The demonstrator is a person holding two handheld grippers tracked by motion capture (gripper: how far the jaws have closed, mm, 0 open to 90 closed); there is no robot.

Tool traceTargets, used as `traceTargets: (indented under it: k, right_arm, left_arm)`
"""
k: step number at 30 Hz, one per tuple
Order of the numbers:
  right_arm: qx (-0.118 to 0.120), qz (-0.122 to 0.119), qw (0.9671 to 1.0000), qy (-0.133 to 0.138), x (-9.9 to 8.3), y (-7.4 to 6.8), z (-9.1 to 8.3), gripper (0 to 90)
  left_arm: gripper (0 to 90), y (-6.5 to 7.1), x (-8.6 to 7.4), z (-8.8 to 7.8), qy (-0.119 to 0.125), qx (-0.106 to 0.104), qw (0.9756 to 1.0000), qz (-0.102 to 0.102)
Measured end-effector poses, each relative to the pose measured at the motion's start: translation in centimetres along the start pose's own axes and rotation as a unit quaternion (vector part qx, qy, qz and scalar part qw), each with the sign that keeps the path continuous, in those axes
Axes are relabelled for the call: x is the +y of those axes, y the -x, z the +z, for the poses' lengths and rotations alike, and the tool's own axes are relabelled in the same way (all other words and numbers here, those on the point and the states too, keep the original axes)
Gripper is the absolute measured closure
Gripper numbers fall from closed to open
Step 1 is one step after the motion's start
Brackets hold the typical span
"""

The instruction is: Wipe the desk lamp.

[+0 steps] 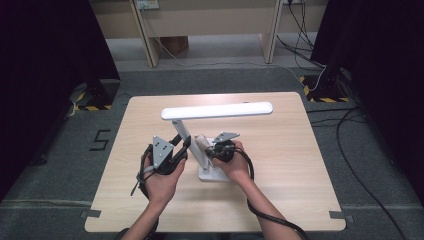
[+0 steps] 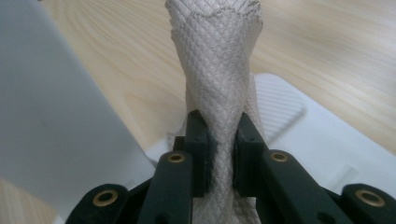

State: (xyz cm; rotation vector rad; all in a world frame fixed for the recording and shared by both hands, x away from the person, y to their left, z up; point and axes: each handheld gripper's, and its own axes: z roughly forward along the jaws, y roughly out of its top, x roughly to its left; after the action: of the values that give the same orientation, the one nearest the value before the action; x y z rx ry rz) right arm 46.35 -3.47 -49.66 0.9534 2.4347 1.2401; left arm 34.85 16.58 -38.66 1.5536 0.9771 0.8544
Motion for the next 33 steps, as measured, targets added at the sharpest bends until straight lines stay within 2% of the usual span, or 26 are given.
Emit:
traceTargets:
  k: [6,10,14,19,22,27,30,33]
  right_arm:
    - [-0.034,0.011,0.9993,-0.008,-1.6,1.8,-1.8,80.3]
    - [-0.048,0.025,0.9985,-0.006,-2.4,2.8,-2.7,80.4]
    - [-0.078,0.032,0.9964,-0.014,-2.9,3.9,-3.6,80.6]
    - [-0.117,0.05,0.9917,-0.02,-2.9,5.2,-4.3,80.6]
    - [-0.11,0.045,0.9929,-0.006,-1.6,5.1,-4.0,80.5]
    - [-0.064,0.025,0.9975,0.017,1.5,3.3,-1.6,80.0]
    - [-0.037,0.014,0.9991,0.013,2.8,2.2,0.5,79.8]
    - [-0.02,0.008,0.9998,-0.003,3.1,1.7,2.4,79.4]
  left_arm:
    - [67.1,0.1,0.0,0.0,0.001,0.002,1.0,-0.002]
    - [67.1,0.0,0.0,0.0,0.0,0.001,1.0,-0.001]
    - [67.1,0.1,0.0,0.0,0.0,0.001,1.0,-0.001]
    - [67.1,0.2,0.0,0.0,0.0,0.001,1.0,0.0]
    - [66.8,0.3,0.1,-0.1,0.0,-0.001,1.0,0.0]
    - [66.7,0.2,0.1,-0.2,0.001,-0.004,1.0,-0.001]
    - [66.7,0.1,0.0,-0.2,0.001,-0.007,1.0,-0.003]
    - [66.7,0.1,0.0,-0.3,0.002,-0.008,1.0,-0.004]
